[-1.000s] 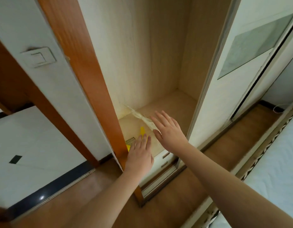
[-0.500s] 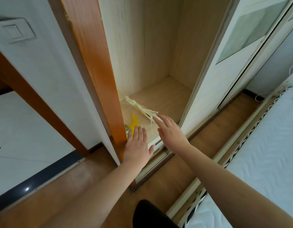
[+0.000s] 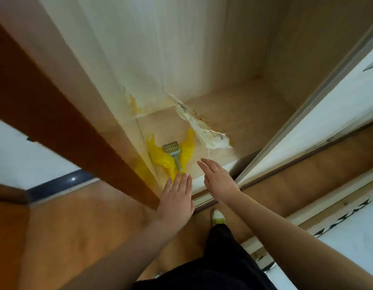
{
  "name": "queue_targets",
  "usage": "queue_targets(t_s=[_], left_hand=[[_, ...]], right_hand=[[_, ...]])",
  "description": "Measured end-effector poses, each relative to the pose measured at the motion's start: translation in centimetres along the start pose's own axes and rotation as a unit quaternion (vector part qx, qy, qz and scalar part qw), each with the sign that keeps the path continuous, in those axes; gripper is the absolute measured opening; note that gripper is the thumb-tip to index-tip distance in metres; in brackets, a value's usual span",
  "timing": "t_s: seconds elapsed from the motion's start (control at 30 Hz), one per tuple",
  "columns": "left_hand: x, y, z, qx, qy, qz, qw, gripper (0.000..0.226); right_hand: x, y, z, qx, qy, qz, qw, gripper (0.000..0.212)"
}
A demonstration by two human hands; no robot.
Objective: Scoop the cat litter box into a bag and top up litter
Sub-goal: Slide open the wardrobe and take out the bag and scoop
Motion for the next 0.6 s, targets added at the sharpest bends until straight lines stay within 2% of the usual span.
queue_targets(t_s=[0.17,0.33,0.4,0.5,0.57,0.6], left_hand=[[-3.9,-5.2,-1.0,0.109,0.039,-0.107,0.988,0.07],[-6.5,-9.2,-2.3,0.191,0.071,-0.125,0.971,0.069],[-7.9,-10.7,-2.6,0.235,0.105,-0.116,0.959,0.069],[-9.5,-12.9,-3.8,0.311,0.159,-0.06,0.935,0.071],[-11.2,-13.8,-4.9,0.384,0.197,-0.036,0.901,0.073],[-12.0,-14.1,-5.6,0.432,0.227,-0.025,0.873,0.074]], right_hand=[[-2.8,-4.3,4.0,0.038,0.002,-0.099,0.994,0.058],[-6.1,-7.1,6.1,0.014,-0.017,-0.15,0.988,0.058],[-8.1,-8.4,6.4,0.013,-0.019,-0.159,0.987,0.056],[-11.3,-10.3,6.5,-0.003,-0.036,-0.162,0.986,0.051],[-13.6,-11.5,7.2,-0.043,-0.056,-0.165,0.984,0.05],[-14.5,-12.1,7.6,-0.066,-0.055,-0.163,0.983,0.05]])
Point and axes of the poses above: each hand's wrist, its own y-axis away from the middle knuckle, its own x-axis out of the back of the hand, z = x × y, the point moved 6 cm from there along -y, towards the middle knuckle, and after that the axes turned 10 degrees about -y, right-handed, at the moved point
